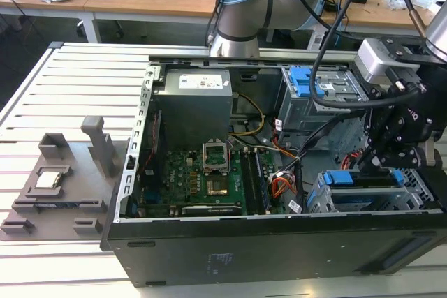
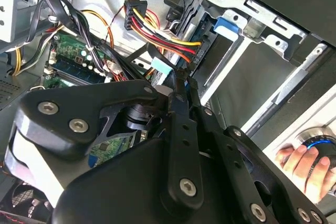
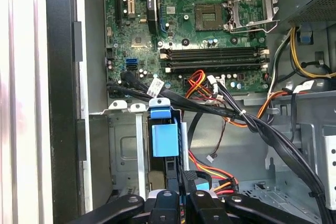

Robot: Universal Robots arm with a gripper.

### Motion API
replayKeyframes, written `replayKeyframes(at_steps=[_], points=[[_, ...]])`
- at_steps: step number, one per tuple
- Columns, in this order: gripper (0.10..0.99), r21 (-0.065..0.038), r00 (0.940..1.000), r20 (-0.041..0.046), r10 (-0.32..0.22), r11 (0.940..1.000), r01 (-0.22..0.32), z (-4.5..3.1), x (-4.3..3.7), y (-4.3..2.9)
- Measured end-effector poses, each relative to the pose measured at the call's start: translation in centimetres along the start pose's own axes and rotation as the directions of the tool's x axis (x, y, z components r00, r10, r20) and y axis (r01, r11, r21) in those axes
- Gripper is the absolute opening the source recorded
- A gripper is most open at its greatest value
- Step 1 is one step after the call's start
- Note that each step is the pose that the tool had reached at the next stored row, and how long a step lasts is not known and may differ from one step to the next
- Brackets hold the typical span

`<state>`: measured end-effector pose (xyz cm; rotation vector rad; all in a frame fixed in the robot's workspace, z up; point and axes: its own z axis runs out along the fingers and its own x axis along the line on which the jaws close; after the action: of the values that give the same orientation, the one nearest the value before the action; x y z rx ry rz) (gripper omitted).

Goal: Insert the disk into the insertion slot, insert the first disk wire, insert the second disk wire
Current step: 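Insert the second disk wire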

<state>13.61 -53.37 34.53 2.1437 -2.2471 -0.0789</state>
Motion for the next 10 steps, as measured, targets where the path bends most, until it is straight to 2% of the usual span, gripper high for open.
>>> replayKeyframes(at_steps=[4, 10], points=[[0.149, 0.000, 1.0000, 0.0035, 0.000, 1.0000, 0.000, 0.17, 0.00, -0.01], [0.149, 0.000, 1.0000, 0.0044, 0.000, 1.0000, 0.000, 0.42, 0.17, -0.03]])
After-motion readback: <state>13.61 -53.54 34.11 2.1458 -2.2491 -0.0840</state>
